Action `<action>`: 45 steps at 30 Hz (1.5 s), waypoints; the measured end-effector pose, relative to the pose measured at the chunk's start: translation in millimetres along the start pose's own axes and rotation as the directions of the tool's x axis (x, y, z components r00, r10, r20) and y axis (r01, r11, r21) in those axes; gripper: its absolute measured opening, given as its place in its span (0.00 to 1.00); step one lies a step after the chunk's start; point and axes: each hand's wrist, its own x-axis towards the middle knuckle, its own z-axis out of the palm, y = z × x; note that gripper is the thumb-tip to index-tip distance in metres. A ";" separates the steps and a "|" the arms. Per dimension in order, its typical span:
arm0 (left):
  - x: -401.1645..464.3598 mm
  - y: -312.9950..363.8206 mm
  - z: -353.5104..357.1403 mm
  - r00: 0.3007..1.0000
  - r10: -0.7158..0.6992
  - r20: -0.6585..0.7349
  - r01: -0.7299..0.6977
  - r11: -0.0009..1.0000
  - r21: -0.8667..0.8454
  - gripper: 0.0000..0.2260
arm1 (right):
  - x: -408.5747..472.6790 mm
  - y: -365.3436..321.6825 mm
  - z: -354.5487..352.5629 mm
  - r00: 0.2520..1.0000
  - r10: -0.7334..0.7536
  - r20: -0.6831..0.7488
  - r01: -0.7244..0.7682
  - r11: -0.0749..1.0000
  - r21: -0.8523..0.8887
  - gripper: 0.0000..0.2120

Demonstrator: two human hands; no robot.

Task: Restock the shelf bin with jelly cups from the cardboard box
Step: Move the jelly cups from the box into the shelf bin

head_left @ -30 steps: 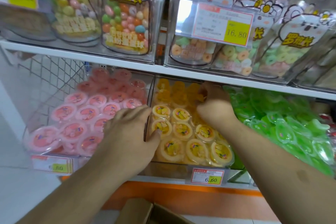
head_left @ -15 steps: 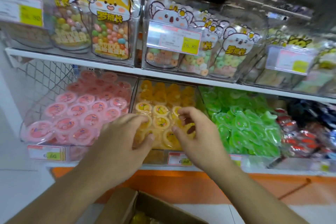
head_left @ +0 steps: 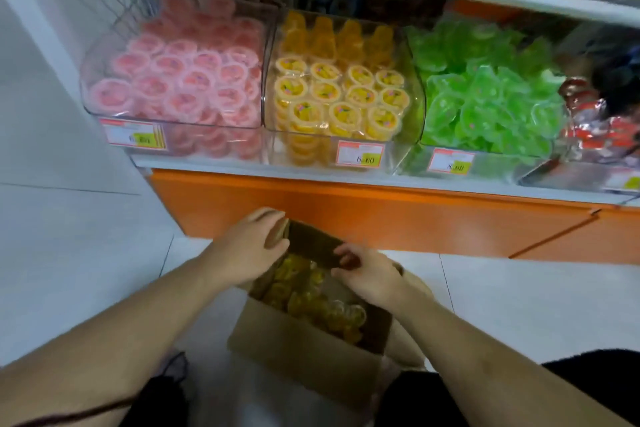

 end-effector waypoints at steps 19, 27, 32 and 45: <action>41.3 -72.7 92.9 0.997 0.029 0.065 -0.002 0.926 -0.377 0.24 | 129.2 85.4 121.1 0.970 0.167 0.179 -0.192 0.972 0.133 0.42; 39.2 -74.2 99.4 0.999 0.009 0.052 0.011 0.927 -0.376 0.25 | 135.9 99.9 123.9 0.959 0.102 0.266 -0.105 0.994 -0.004 0.41; 37.6 -71.6 99.1 0.999 0.002 0.048 0.016 0.931 -0.365 0.25 | 143.8 97.0 121.0 0.926 0.075 0.371 -0.019 0.988 -0.151 0.44; 36.0 -70.4 98.6 0.998 -0.016 0.067 0.040 0.927 -0.374 0.25 | 143.2 100.3 141.9 0.973 -0.008 0.233 0.061 0.973 -0.221 0.35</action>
